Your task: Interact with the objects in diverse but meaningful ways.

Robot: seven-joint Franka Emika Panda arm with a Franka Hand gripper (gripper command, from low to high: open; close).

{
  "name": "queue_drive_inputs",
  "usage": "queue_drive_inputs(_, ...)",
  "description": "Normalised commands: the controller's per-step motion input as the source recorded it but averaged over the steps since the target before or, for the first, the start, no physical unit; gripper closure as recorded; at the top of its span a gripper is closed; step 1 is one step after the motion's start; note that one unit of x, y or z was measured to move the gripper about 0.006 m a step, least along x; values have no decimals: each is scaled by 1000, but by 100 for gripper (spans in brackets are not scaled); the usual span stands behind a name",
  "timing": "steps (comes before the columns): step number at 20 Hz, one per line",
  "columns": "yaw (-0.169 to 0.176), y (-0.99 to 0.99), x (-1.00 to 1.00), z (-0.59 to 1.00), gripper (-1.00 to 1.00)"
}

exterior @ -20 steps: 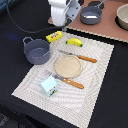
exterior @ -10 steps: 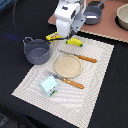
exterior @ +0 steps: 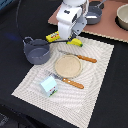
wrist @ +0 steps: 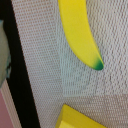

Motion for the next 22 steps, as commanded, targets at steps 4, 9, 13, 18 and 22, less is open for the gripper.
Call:
queue_drive_inputs(4,0,154,269,-256,-100)
queue_drive_inputs(9,0,217,304,-238,-100)
queue_drive_inputs(13,0,301,386,-69,100)
queue_drive_inputs(18,0,261,348,-79,100)
queue_drive_inputs(22,0,249,338,-101,100)
